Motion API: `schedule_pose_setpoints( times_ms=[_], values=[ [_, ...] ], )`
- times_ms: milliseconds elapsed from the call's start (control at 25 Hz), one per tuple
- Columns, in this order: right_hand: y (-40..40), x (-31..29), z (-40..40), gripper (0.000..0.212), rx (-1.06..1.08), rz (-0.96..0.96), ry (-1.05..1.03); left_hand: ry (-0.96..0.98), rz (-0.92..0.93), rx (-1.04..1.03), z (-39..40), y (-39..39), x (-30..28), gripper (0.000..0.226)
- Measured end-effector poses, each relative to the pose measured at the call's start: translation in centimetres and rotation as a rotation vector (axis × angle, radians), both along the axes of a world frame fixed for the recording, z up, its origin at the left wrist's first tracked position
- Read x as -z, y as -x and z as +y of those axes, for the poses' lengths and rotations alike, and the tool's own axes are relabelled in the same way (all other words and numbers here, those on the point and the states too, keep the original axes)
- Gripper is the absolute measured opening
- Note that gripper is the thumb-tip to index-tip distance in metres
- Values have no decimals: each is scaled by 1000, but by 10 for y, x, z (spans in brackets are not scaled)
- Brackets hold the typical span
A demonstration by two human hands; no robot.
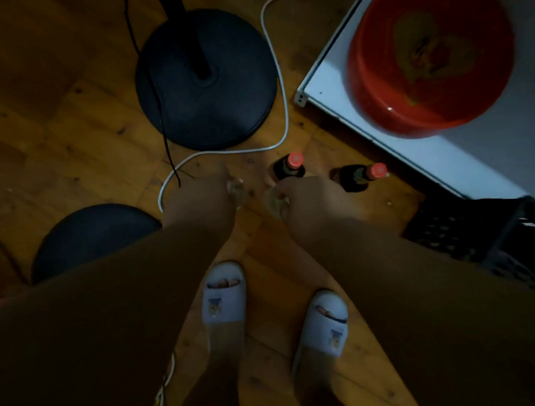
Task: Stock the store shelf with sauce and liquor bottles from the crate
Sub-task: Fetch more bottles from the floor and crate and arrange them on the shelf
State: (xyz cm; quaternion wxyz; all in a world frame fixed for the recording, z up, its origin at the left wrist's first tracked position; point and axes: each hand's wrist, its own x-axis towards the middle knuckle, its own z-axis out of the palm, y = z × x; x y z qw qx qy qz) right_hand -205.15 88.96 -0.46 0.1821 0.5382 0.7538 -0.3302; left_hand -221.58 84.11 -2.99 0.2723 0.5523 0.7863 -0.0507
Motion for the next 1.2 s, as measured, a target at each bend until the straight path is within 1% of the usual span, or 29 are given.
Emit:
schedule_pose_setpoints(
  times_ms=[120, 240, 360, 400, 480, 560, 600, 680, 840, 920, 1000, 1040, 1080, 1120, 1160, 1200],
  values=[
    [-23, -89, -17, 31, 82, 65, 7, -5, -4, 44, -20, -11, -88, 25],
    [-53, -204, -33, 28, 115, 103, -36, -47, -49, 155, -33, -25, -203, 23],
    [-84, -314, -50, 24, 146, 146, -121, -125, -50, 244, -48, -47, -322, 30],
    [-96, -344, -56, 21, 161, 165, -154, -158, -42, 261, -49, -56, -357, 29],
    [-123, -402, -64, 17, 207, 233, -255, -239, -72, 231, -46, -75, -427, 25],
    [-152, -458, -72, 14, 334, 327, -370, -335, -169, 158, -41, -89, -495, 23],
    [-166, -484, -75, 13, 417, 372, -423, -391, -222, 148, -37, -95, -522, 18],
    [-183, -532, -81, 16, 564, 456, -565, -494, -296, 213, -29, -103, -566, 12],
    [-204, -594, -109, 22, 906, 573, -820, -664, -433, 388, -20, -134, -624, 13],
    [-212, -617, -131, 24, 965, 530, -974, -739, -509, 490, -23, -153, -648, 14],
    [-224, -635, -153, 31, 936, 443, -1186, -834, -547, 610, -32, -175, -667, 23],
    [-232, -644, -164, 32, 947, 400, -1282, -889, -574, 652, -36, -189, -676, 26],
    [-240, -651, -173, 29, 991, 380, -1336, -931, -632, 656, -39, -204, -682, 24],
    [-247, -657, -184, 24, 1067, 400, -1342, -938, -729, 631, -42, -220, -688, 21],
    [-257, -662, -199, 22, 1172, 471, -1325, -899, -840, 617, -48, -242, -693, 20],
    [-269, -667, -216, 21, 1271, 582, -1308, -814, -957, 593, -55, -266, -697, 23]
  ],
)
